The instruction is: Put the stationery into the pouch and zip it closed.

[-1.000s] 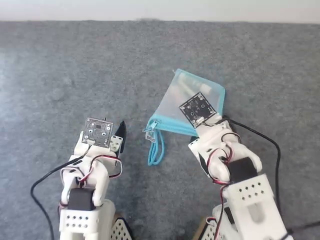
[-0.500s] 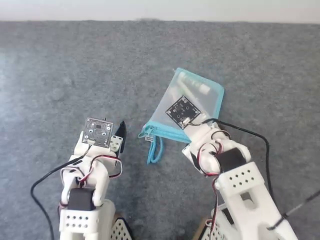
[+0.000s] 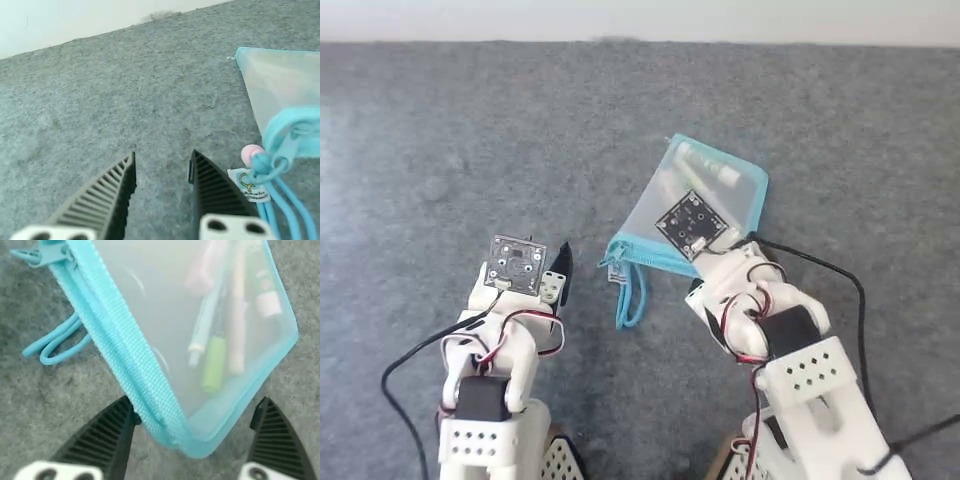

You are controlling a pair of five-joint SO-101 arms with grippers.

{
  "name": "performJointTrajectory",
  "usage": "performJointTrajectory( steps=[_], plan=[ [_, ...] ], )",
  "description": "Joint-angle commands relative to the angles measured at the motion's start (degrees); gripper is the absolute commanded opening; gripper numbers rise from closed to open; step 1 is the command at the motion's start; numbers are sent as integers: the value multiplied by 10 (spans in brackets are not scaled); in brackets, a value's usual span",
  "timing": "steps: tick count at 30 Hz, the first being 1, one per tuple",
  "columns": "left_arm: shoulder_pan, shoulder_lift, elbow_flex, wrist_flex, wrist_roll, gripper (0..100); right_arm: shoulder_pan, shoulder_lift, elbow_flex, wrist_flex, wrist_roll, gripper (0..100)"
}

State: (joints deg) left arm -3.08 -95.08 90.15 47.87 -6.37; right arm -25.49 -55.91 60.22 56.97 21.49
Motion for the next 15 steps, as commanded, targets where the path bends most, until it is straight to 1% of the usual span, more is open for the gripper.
performJointTrajectory(
  steps=[1, 5, 7, 10, 15],
  plan=[
    [4, 2, -7, -18, -5, 169, 2, -15, -4, -23, 4, 332],
    [4, 2, -7, -17, -5, 169, 5, 26, -25, -20, 2, 330],
    [4, 2, -7, -16, -5, 169, 21, 29, -40, -10, 1, 330],
    [4, 2, -7, -17, -5, 169, 44, 4, -56, 18, 0, 330],
    [4, 2, -7, -18, -5, 169, 15, -86, -21, 24, 4, 329]
  ],
)
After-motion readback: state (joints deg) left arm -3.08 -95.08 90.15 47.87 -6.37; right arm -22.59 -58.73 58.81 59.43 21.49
